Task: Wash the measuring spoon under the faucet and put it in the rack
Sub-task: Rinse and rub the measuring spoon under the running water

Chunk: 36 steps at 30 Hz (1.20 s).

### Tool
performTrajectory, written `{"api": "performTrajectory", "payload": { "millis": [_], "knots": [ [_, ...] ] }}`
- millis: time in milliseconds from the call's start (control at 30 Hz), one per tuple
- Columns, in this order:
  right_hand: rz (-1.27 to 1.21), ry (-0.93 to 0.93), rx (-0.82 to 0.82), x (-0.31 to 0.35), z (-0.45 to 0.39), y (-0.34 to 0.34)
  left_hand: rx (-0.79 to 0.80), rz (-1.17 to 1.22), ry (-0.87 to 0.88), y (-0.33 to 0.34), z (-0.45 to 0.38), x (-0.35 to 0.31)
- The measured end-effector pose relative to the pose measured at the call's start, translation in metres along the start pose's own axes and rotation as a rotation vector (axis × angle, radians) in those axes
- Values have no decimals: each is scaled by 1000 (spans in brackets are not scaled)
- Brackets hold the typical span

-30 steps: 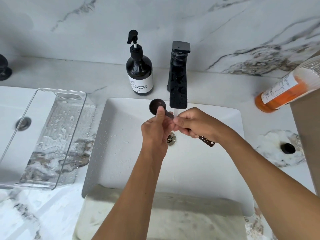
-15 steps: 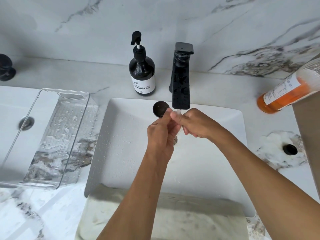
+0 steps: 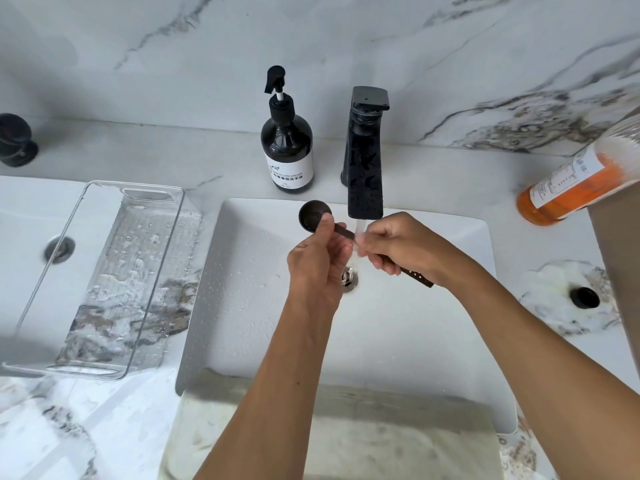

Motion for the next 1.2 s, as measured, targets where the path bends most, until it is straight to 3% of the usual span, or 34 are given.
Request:
{"api": "performTrajectory", "payload": {
  "millis": [133, 300, 733, 1200],
  "knots": [
    [93, 6, -68, 3, -4, -3, 31, -62, -7, 8, 4, 7],
    [-44, -30, 60, 8, -2, 6, 19, -112, 46, 4, 2, -2],
    [39, -21, 8, 4, -6, 6, 3, -123, 84, 6, 11, 2],
    [82, -29, 97, 11, -11, 8, -65, -67, 142, -6, 2, -15]
  ]
}}
Point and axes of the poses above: each hand's wrist, its own z-axis away from the middle knuckle, its own y-axis out of the palm, x = y × z, the point moved 9 cm from there along -z, towards the middle knuckle, and after that the axes turned 6 degrees about -z, right-handed, at the moved point
